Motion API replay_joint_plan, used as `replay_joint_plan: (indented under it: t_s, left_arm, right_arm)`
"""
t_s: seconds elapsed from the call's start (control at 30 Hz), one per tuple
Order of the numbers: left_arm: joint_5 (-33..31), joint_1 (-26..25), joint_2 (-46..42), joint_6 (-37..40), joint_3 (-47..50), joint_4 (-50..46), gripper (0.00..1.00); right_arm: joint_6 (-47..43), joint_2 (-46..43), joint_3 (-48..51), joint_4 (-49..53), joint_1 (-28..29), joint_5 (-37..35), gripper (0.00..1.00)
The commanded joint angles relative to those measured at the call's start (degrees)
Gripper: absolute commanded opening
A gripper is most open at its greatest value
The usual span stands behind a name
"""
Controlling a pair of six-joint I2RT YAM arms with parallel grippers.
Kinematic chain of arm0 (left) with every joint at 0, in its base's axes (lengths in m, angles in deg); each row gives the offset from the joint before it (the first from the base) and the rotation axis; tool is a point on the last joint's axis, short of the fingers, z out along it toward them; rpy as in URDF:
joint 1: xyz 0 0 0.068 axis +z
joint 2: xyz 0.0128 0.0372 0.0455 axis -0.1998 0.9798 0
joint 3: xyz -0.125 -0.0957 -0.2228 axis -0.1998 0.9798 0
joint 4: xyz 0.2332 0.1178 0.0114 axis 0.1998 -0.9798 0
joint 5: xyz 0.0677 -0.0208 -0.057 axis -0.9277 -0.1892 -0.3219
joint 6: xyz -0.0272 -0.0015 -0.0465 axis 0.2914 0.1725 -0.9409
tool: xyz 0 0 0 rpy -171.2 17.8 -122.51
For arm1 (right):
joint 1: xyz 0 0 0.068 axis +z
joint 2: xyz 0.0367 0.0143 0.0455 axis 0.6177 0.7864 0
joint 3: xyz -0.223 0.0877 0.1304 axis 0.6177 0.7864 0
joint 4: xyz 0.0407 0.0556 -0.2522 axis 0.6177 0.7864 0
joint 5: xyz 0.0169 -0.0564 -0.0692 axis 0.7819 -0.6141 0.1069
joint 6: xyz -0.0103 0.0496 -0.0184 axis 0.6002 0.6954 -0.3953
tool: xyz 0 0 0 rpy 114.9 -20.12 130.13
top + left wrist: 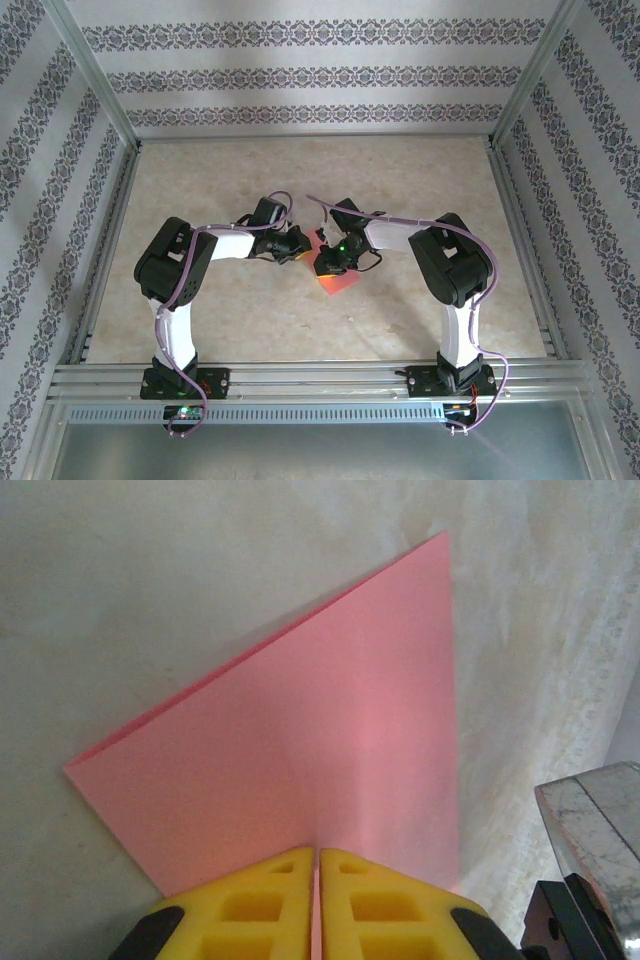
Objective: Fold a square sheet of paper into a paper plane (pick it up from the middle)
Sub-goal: First fold in half a square sheet of paper at the center of the table.
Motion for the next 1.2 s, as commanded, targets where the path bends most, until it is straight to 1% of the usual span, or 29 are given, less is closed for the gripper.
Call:
replay_joint_plan:
  t_s: [0.0,0.13,0.27,0.37,0.47,0.6,0.77,1.0,1.17]
  left_arm:
    - [-3.03,-0.01,1.99,1.81,-0.38,-2.17,0.10]
    - [-3.17,-0.07,2.08,1.71,0.26,-1.69,0.10]
    - [-2.99,-0.06,2.26,1.66,0.37,-1.49,0.10]
    - [-3.05,-0.05,2.34,1.93,0.29,-2.03,0.10]
    - [-3.34,-0.06,2.48,2.45,0.11,-2.91,0.09]
    - [-4.43,0.04,2.60,3.43,0.18,-4.31,0.09]
    - [-5.30,0.29,2.86,4.35,-0.07,-5.67,0.09]
    - [-5.62,0.80,2.96,5.19,-0.34,-6.70,0.09]
    - [-5.20,0.89,2.43,6.21,-0.95,-7.43,0.09]
  right_arm:
    - [2.87,-2.88,0.89,-0.48,1.35,0.77,0.12]
    - [6.72,-3.99,0.41,-2.77,2.55,-1.16,0.12]
    - [9.05,-1.83,0.72,-3.57,2.89,-4.68,0.11]
    - [10.06,-1.12,2.22,-4.47,2.75,-5.74,0.11]
    - [10.56,-1.67,4.18,-5.87,2.77,-5.35,0.11]
    - [11.35,-2.94,8.02,-9.14,2.96,-1.74,0.11]
    - [10.85,-5.28,12.31,-9.10,3.75,-0.74,0.11]
    - [10.57,-11.53,18.44,-8.37,4.23,0.05,0.11]
    - [9.44,-14.81,20.05,-6.56,4.21,-0.51,0.11]
